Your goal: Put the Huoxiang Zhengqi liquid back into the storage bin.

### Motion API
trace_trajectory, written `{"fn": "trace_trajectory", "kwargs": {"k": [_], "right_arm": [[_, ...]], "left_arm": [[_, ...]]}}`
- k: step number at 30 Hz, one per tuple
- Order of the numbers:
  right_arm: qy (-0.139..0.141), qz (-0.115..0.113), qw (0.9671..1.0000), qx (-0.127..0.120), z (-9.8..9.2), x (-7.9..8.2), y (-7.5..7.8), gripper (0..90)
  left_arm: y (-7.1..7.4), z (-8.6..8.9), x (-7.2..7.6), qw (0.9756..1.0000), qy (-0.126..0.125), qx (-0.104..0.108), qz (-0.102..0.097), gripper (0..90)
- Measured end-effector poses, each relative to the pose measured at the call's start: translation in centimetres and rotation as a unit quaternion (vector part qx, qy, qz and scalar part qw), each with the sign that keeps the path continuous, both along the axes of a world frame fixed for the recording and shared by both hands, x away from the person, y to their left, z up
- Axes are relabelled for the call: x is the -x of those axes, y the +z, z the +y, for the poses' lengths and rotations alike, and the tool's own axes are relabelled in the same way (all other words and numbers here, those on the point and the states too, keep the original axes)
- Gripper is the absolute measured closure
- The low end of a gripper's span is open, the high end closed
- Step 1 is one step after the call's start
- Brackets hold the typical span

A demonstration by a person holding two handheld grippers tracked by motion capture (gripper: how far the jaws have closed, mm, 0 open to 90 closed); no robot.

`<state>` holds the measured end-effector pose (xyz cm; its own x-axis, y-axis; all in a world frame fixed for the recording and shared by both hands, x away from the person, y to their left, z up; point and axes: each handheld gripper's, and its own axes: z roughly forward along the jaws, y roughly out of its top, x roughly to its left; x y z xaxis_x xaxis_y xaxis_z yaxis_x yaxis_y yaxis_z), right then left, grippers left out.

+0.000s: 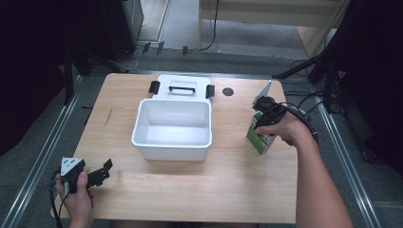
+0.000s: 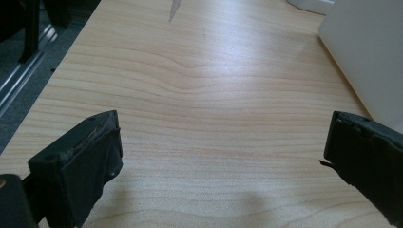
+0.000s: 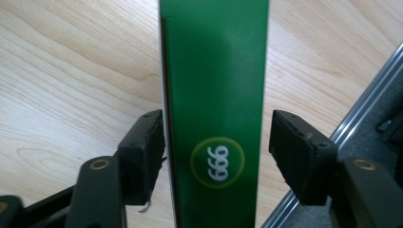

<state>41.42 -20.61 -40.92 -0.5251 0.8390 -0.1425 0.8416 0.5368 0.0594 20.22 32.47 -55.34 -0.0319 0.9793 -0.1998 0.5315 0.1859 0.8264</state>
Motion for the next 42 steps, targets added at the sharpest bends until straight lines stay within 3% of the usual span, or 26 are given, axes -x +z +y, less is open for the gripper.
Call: {"fn": "trace_trajectory", "kwargs": {"k": [5, 9, 11, 16, 20, 23, 26, 31, 34, 42], "right_arm": [[0.010, 0.004, 0.9999, 0.008, 0.1, -0.1, -0.4, 49.9], [0.017, -0.002, 0.9998, -0.012, 0.0, -0.2, 0.0, 62.8], [0.023, 0.000, 0.9995, -0.021, 0.1, -0.1, 0.1, 64.5], [0.045, -0.006, 0.9989, -0.015, 0.3, 0.0, 0.3, 65.2], [0.073, -0.018, 0.9968, -0.024, 0.5, 0.1, 1.1, 65.5], [0.103, -0.012, 0.9940, -0.036, 0.8, 0.3, 1.9, 65.4], [0.163, -0.020, 0.9854, -0.043, 1.4, 0.8, 2.7, 65.2], [0.225, -0.030, 0.9732, -0.033, 2.5, 1.3, 4.1, 65.3], [0.242, -0.032, 0.9690, -0.034, 3.0, 1.4, 4.8, 65.3], [0.307, -0.044, 0.9500, -0.039, 5.0, 1.9, 6.9, 65.1]], "left_arm": [[0.0, 0.0, 0.0, 1.0000, -0.002, 0.001, 0.001, 0.0], [0.0, 0.1, 0.0, 1.0000, -0.004, 0.003, 0.002, 0.0], [0.0, 0.1, 0.0, 1.0000, -0.004, 0.003, 0.002, 0.0], [0.0, 0.1, 0.0, 1.0000, -0.005, 0.003, 0.002, 0.0], [0.0, 0.1, 0.0, 1.0000, -0.006, 0.004, 0.004, 0.0], [0.0, 0.1, -0.1, 1.0000, -0.006, 0.004, 0.004, 0.0], [0.0, 0.1, -0.1, 1.0000, -0.006, 0.003, 0.004, 0.0], [0.0, 0.1, 0.0, 1.0000, -0.005, 0.002, 0.003, 0.0], [0.0, 0.0, 0.0, 1.0000, -0.006, 0.005, 0.000, 0.0], [0.0, 0.1, -0.1, 0.9999, -0.009, 0.007, 0.000, 0.0]]}}
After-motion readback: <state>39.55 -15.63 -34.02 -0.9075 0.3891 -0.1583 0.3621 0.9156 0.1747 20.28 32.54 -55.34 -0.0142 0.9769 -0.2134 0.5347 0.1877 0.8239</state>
